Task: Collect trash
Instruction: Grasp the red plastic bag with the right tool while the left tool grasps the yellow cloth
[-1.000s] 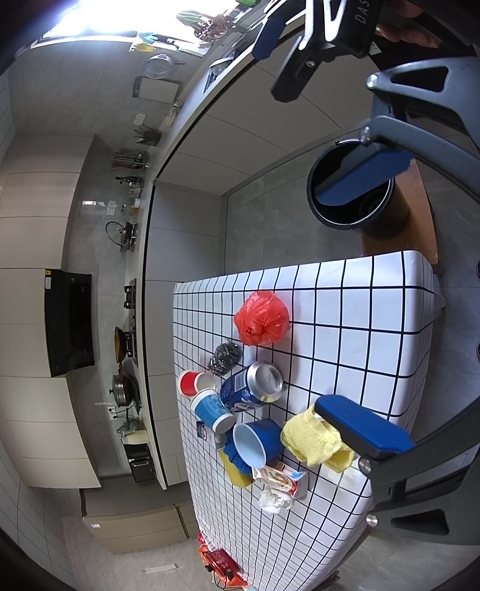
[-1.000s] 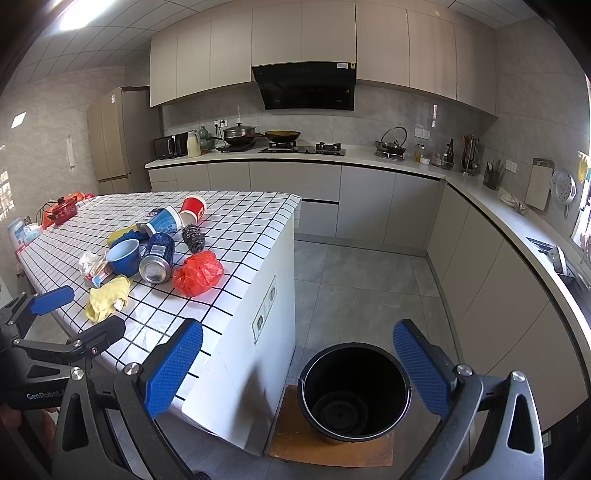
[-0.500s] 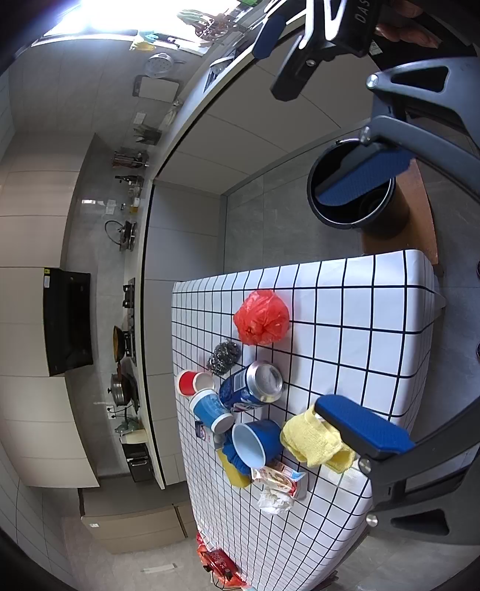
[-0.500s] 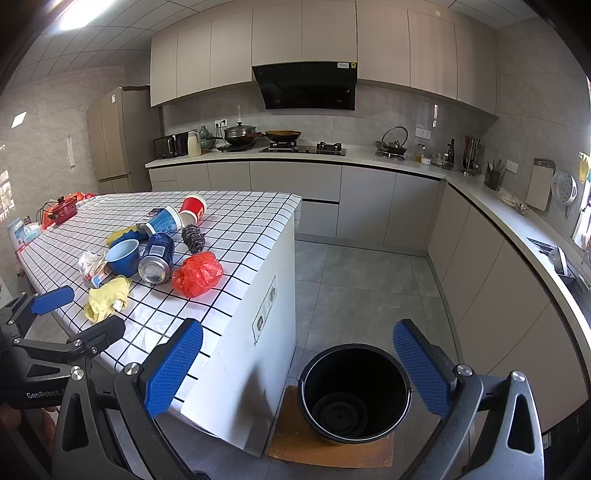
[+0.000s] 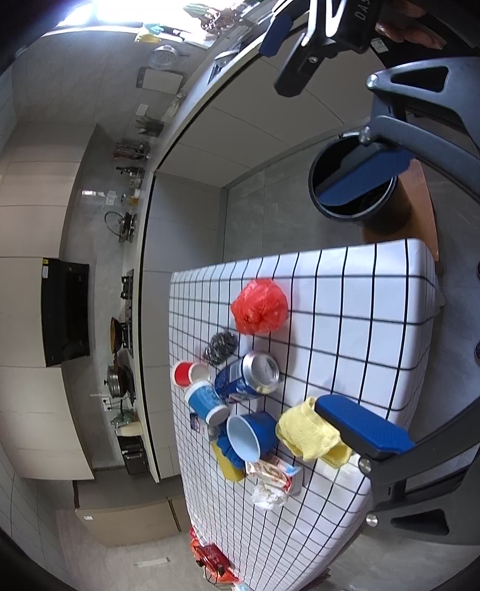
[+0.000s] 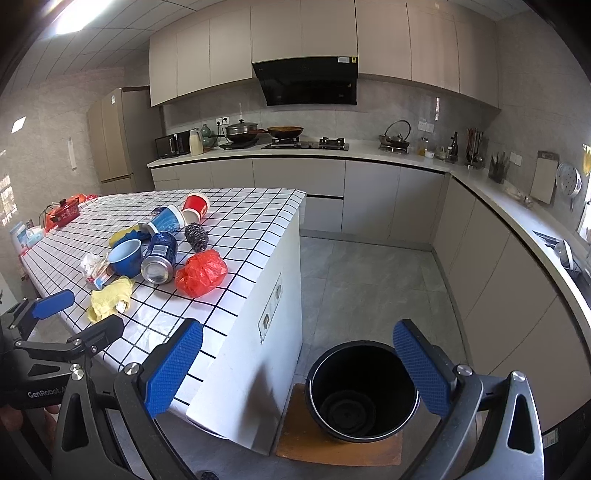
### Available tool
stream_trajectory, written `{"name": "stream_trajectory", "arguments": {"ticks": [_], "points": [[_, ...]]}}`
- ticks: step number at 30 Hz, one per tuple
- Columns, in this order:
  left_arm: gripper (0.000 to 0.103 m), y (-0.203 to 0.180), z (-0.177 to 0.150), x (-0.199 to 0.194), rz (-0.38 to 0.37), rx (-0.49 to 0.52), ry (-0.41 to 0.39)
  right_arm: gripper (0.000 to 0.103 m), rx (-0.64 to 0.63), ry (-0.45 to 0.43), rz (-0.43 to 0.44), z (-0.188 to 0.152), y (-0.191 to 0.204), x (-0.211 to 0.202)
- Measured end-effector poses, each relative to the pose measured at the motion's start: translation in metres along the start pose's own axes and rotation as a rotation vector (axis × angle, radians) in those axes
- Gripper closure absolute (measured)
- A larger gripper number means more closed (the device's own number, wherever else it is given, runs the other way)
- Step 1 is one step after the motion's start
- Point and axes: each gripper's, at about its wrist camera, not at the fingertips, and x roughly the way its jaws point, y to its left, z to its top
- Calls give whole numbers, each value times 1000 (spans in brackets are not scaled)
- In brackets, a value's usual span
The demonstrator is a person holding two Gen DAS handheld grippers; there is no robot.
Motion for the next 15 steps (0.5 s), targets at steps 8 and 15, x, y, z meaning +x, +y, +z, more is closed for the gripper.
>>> {"name": "stream_trajectory", "arguments": {"ticks": [8,15], "points": [[0,52,-7,11,68,-91,24,0,-14,16,60,6,17,28],[0,110,-23,32,128,-181,79,0,-82,19,120,10,54,56]]}}
